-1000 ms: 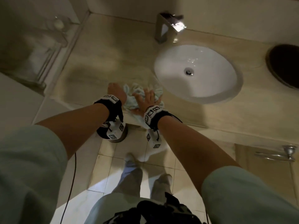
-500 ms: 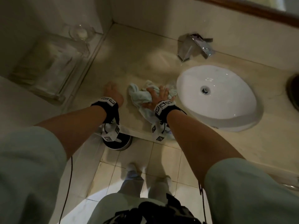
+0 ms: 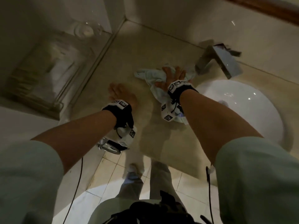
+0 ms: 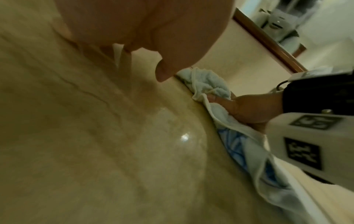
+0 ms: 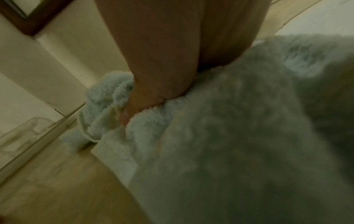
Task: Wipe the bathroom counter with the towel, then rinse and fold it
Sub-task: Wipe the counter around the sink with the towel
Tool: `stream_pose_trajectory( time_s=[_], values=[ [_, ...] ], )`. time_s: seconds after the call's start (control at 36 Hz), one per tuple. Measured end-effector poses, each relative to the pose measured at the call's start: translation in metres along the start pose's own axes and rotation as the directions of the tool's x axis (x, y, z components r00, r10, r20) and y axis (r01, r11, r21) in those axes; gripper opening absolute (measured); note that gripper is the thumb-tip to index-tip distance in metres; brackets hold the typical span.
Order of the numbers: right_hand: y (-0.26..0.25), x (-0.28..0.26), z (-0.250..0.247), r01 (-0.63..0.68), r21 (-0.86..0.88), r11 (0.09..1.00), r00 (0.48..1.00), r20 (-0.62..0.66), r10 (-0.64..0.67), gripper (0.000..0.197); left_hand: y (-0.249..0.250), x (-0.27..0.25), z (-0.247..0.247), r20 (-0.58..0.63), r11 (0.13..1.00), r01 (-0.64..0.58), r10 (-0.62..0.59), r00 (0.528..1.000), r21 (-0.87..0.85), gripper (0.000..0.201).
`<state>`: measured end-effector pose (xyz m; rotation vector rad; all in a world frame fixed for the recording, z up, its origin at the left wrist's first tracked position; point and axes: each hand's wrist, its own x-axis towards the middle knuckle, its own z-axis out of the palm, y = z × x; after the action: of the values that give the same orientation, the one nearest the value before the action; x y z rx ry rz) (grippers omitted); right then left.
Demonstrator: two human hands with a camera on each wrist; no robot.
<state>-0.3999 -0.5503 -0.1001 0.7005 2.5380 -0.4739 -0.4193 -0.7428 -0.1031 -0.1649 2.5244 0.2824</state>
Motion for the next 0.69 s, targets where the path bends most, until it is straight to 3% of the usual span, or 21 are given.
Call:
stream_pose_trajectory(
  time_s=[0.11,0.22,0.42,0.47,0.58,0.69],
  values=[
    [-0.003,0.043,-0.022,0.028,-0.034,0.999,0.999,-0.032,-0.029,0.099,0.015,0.003,0.005,0.005,0.995,0.062,-0.061,0.998,-0.078,0.074],
    [-0.008,0.07,-0.041,0.083,-0.087,0.993,0.994,-0.061,-0.088,0.086,0.021,0.009,0.008,-0.004,0.986,0.083,-0.084,0.996,-0.146,0.071],
    [-0.019,0.098,-0.06,0.173,-0.176,0.969,0.982,-0.046,-0.183,0.082,0.021,0.011,0.006,-0.015,0.986,0.078,-0.081,0.997,-0.149,0.07],
    [-0.018,0.101,-0.064,0.157,-0.173,0.972,0.983,-0.068,-0.171,0.083,0.022,0.013,0.007,-0.014,0.988,0.06,-0.063,0.998,-0.142,0.07],
    [-0.017,0.119,-0.052,0.127,-0.129,0.983,0.989,-0.052,-0.135,0.105,0.01,0.014,0.008,-0.019,0.992,0.003,-0.006,1.0,-0.128,0.072],
    [-0.023,0.113,-0.047,0.212,-0.171,0.962,0.968,-0.098,-0.231,0.094,-0.017,0.018,0.01,-0.079,0.984,-0.136,0.127,0.989,-0.119,0.072]
  ],
)
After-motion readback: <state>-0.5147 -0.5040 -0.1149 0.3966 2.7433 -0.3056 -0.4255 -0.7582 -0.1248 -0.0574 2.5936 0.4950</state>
